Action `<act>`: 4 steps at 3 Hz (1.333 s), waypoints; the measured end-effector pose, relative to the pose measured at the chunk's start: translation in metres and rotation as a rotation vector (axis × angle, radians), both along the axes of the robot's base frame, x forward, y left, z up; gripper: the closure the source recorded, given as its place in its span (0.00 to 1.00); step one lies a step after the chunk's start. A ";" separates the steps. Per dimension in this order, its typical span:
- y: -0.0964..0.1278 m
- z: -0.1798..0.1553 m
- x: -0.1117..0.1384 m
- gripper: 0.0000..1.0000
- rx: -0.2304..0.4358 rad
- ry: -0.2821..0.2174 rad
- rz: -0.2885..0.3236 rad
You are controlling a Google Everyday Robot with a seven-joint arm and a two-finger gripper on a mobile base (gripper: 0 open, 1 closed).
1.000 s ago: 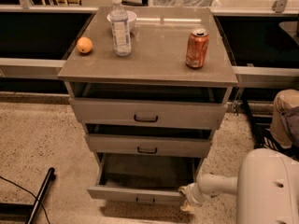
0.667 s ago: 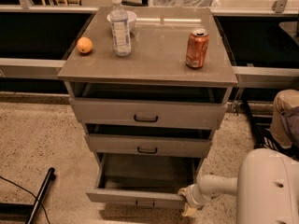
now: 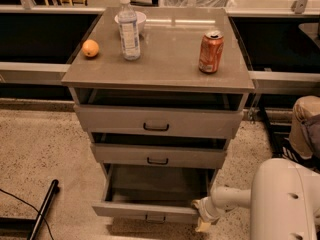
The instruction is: Open bottom drawer
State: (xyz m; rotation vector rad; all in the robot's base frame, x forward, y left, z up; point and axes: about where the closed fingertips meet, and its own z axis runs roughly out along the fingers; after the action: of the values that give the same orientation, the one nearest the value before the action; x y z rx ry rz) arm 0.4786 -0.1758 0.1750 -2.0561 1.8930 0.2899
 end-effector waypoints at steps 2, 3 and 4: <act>0.002 -0.001 -0.003 0.00 0.014 0.007 -0.004; 0.009 0.001 -0.025 0.16 0.049 0.026 0.007; 0.014 0.004 -0.043 0.23 0.068 0.035 0.014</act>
Offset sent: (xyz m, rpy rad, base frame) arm -0.0023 0.0000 0.0015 0.0234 0.0069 -0.0110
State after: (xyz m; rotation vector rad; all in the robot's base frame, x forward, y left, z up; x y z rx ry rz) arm 0.4359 -0.1621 0.1788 -2.0332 1.8630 0.3907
